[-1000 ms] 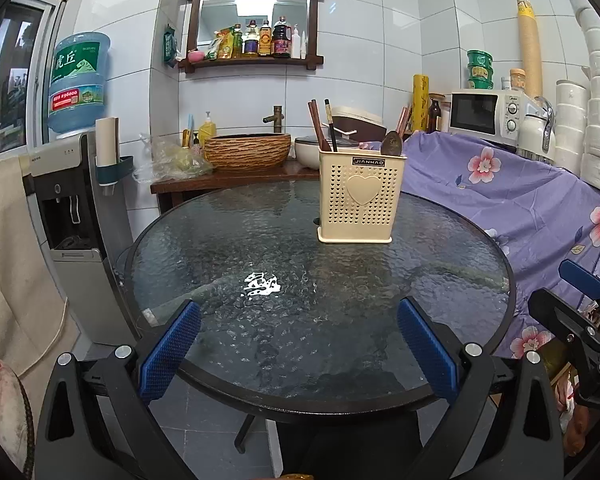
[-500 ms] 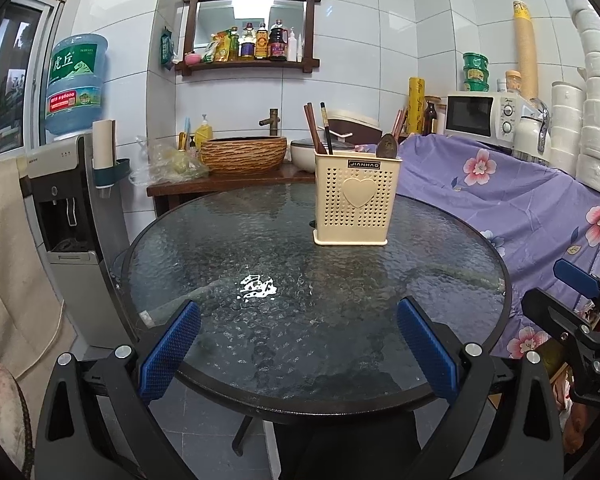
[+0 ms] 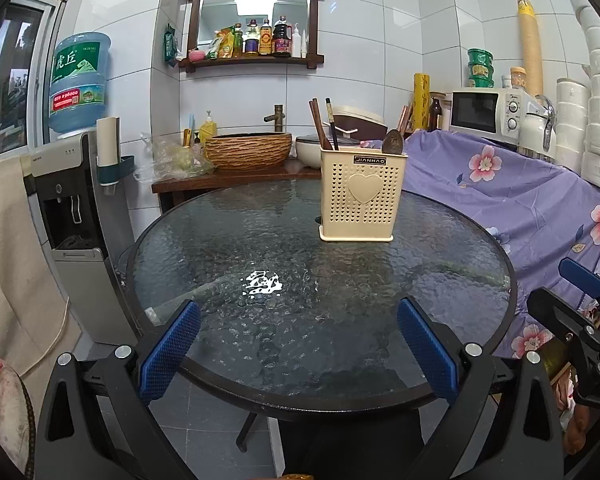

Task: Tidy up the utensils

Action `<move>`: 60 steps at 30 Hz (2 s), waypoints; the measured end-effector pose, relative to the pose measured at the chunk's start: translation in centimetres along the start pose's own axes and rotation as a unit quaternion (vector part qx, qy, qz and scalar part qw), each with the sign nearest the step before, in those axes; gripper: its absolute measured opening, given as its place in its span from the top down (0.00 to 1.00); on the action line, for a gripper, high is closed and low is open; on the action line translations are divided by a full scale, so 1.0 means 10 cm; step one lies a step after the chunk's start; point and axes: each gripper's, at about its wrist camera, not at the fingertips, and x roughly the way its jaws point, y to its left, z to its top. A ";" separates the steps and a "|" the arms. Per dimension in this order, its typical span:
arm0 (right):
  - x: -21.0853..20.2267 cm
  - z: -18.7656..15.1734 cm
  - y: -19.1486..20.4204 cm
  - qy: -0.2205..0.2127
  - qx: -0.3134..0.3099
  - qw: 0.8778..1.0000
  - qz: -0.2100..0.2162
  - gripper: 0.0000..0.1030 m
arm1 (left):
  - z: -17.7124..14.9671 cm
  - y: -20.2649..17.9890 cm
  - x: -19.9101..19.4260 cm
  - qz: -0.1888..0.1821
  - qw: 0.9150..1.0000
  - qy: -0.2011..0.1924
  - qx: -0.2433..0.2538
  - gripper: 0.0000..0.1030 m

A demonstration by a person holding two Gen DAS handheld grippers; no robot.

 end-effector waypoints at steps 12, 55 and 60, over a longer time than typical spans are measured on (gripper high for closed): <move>0.00 0.00 0.01 0.001 0.000 1.000 0.001 0.06 | 0.00 0.00 0.00 0.000 1.000 0.000 0.000 0.06; 0.00 0.00 0.00 0.006 0.001 1.000 0.003 0.06 | 0.00 0.03 -0.02 0.002 1.000 -0.004 0.006 0.06; 0.01 0.00 0.00 0.007 -0.001 1.000 0.004 0.06 | 0.00 0.02 -0.02 0.002 1.000 -0.004 0.007 0.06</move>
